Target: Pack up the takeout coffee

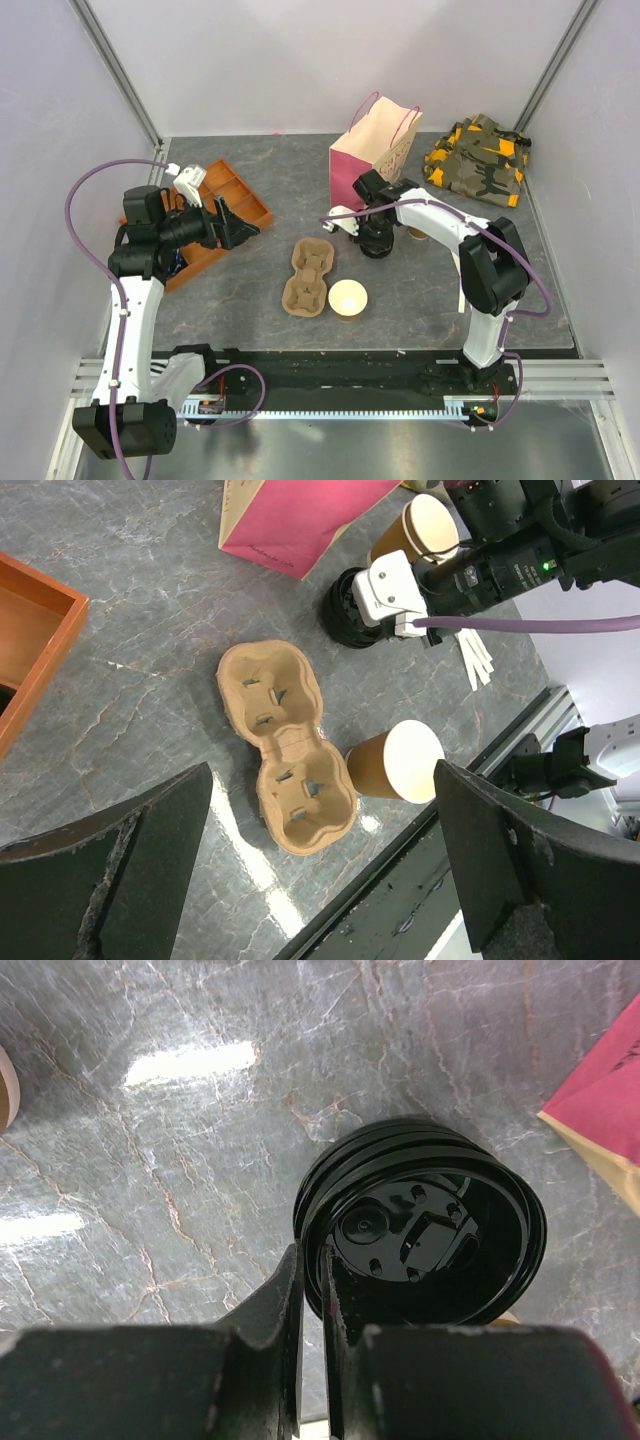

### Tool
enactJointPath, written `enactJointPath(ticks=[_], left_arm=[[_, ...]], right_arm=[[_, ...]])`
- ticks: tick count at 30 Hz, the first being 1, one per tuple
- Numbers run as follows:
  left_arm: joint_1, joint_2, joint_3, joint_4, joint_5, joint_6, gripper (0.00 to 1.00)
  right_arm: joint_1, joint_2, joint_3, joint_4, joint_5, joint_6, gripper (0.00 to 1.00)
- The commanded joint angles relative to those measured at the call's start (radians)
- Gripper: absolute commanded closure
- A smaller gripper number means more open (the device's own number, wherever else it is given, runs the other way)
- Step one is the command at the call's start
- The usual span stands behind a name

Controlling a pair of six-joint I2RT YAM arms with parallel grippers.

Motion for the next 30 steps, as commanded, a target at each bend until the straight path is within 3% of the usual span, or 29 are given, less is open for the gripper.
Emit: enactJointPath(ticks=[1, 12, 17, 18, 24, 30], left_arm=[[0.0, -0.002, -0.005, 0.027, 0.038, -0.023, 0.0], [-0.036, 0.021, -0.031, 0.041, 0.028, -0.035, 0.0], [-0.124, 0.053, -0.109, 0.134, -0.01, -0.175, 0.01], [-0.138, 0.065, -0.12, 0.174, -0.022, -0.2, 0.08], [-0.258, 0.211, -0.131, 0.303, -0.064, -0.32, 0.28], [-0.367, 0.374, -0.117, 0.501, -0.01, -0.432, 0.33]], right_arm=[[0.0, -0.033, 0.054, -0.012, -0.024, 0.012, 1.0], [-0.02, -0.042, 0.068, -0.016, -0.05, 0.049, 1.0], [-0.021, -0.1, 0.016, 0.045, -0.073, 0.036, 1.0], [-0.023, -0.108, -0.001, 0.063, -0.075, 0.031, 1.0], [-0.021, -0.179, -0.114, 0.146, -0.092, -0.029, 1.0], [-0.02, -0.217, -0.193, 0.186, -0.11, -0.084, 1.0]])
